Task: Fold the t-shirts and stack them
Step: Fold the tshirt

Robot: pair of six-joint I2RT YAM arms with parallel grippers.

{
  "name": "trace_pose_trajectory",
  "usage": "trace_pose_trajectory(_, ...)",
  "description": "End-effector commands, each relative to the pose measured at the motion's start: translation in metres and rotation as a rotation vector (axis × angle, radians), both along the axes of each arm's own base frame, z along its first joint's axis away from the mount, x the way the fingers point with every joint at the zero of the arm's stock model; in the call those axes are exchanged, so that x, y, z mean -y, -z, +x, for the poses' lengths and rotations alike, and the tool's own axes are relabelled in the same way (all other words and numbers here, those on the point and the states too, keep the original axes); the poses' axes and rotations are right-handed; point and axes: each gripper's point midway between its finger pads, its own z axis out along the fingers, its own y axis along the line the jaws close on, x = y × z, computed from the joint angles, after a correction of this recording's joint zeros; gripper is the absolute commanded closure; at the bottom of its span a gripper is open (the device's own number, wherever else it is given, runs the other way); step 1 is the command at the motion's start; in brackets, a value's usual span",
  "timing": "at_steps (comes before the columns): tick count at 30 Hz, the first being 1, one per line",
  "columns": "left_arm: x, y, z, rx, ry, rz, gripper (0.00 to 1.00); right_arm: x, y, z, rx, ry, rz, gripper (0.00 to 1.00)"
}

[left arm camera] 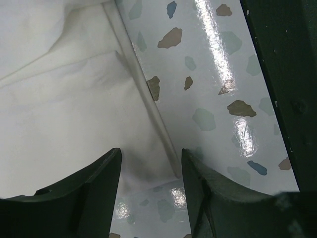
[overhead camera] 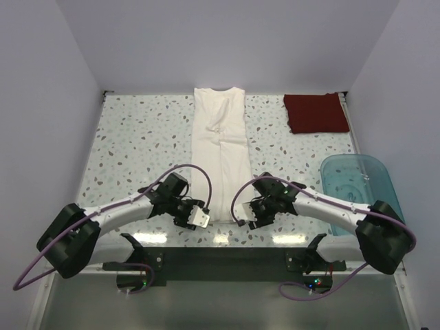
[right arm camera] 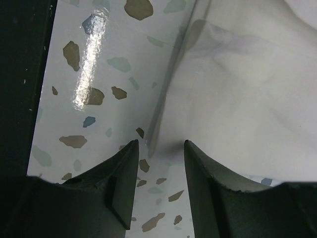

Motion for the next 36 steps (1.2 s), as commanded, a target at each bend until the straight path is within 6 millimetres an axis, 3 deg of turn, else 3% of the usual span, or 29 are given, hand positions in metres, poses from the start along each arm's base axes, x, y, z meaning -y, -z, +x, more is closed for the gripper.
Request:
trace_pose_trajectory(1,-0.004,0.009,0.003,0.012,0.002,0.036,0.46,-0.006,0.004,0.005,0.037,-0.03,0.001,0.54)
trace_pose_trajectory(8,-0.006,0.012,-0.001,0.005,0.023,0.048,0.53,-0.005,0.019,0.002,0.029,-0.044,-0.041,0.52)
trace_pose_trajectory(12,-0.005,0.014,-0.002,-0.01,0.032,0.055,0.58,-0.005,0.029,0.011,0.035,0.005,-0.078,0.53)
trace_pose_trajectory(15,-0.008,0.018,-0.001,-0.007,0.035,0.07,0.66,-0.003,0.037,0.014,0.022,0.036,-0.116,0.6)
trace_pose_trajectory(20,-0.006,0.018,0.001,-0.014,0.029,0.07,0.81,0.001,0.04,0.018,0.061,0.078,-0.135,0.86)
trace_pose_trajectory(22,0.001,0.01,0.001,-0.012,0.022,0.049,0.89,-0.006,0.034,0.016,0.078,0.078,-0.114,0.97)
trace_pose_trajectory(25,0.009,-0.001,-0.007,-0.012,0.045,0.024,1.0,-0.016,0.024,0.006,0.061,0.078,-0.081,1.0)
trace_pose_trajectory(32,0.016,-0.037,-0.033,-0.049,0.066,-0.043,1.0,-0.043,-0.03,-0.035,-0.011,0.082,0.045,1.0)
trace_pose_trajectory(36,0.012,-0.057,-0.025,-0.032,0.025,-0.062,1.0,-0.043,-0.047,-0.03,0.004,0.123,0.071,1.0)
